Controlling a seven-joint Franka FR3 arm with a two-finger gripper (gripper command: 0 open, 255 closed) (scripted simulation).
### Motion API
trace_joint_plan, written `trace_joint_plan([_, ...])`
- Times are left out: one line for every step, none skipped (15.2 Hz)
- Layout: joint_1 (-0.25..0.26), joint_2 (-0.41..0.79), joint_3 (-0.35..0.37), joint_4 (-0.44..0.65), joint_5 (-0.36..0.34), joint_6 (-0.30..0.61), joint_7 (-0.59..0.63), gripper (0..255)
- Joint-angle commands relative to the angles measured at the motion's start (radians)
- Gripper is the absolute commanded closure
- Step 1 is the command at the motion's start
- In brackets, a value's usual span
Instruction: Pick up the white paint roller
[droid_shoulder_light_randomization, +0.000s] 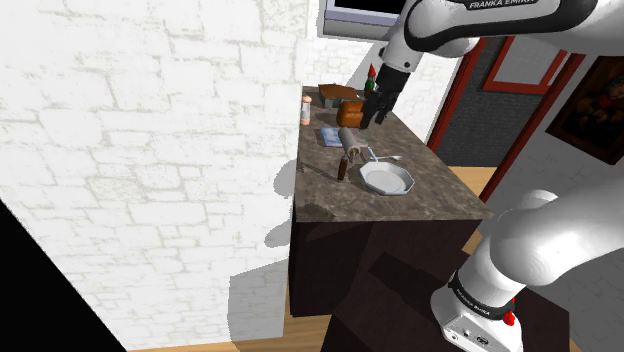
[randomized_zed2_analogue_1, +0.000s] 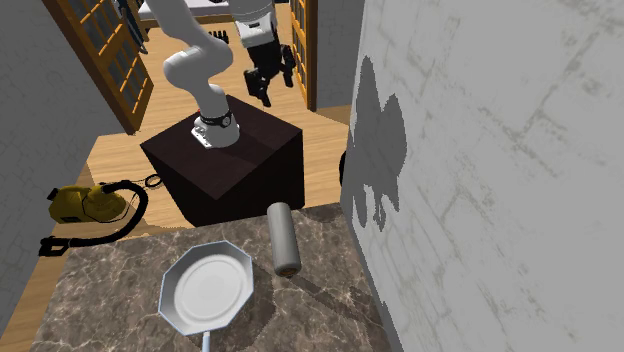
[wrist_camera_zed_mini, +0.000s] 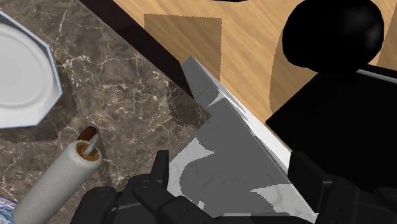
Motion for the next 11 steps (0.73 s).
trace_joint_plan([-0.01, 0.053, -0.02, 0.009, 0.002, 0.04, -0.007, 0])
trace_joint_plan([-0.014, 0.084, -0.031, 0.017, 0.005, 0.06, -0.012, 0])
trace_joint_plan([-0.018, 0.115, -0.041, 0.025, 0.009, 0.08, -0.017, 0])
trace_joint_plan([-0.022, 0.146, -0.052, 0.035, 0.014, 0.099, -0.023, 0])
trace_joint_plan([-0.026, 0.178, -0.063, 0.046, 0.019, 0.117, -0.029, 0])
trace_joint_plan([-0.03, 0.21, -0.073, 0.057, 0.025, 0.134, -0.035, 0])
trace_joint_plan([-0.033, 0.243, -0.084, 0.07, 0.033, 0.151, -0.041, 0])
trace_joint_plan([-0.037, 0.275, -0.094, 0.083, 0.041, 0.166, -0.048, 0])
trace_joint_plan([-0.041, 0.309, -0.104, 0.098, 0.05, 0.181, -0.056, 0])
trace_joint_plan([-0.045, 0.342, -0.114, 0.113, 0.06, 0.195, -0.064, 0])
trace_joint_plan([-0.05, 0.376, -0.123, 0.129, 0.072, 0.208, -0.072, 0])
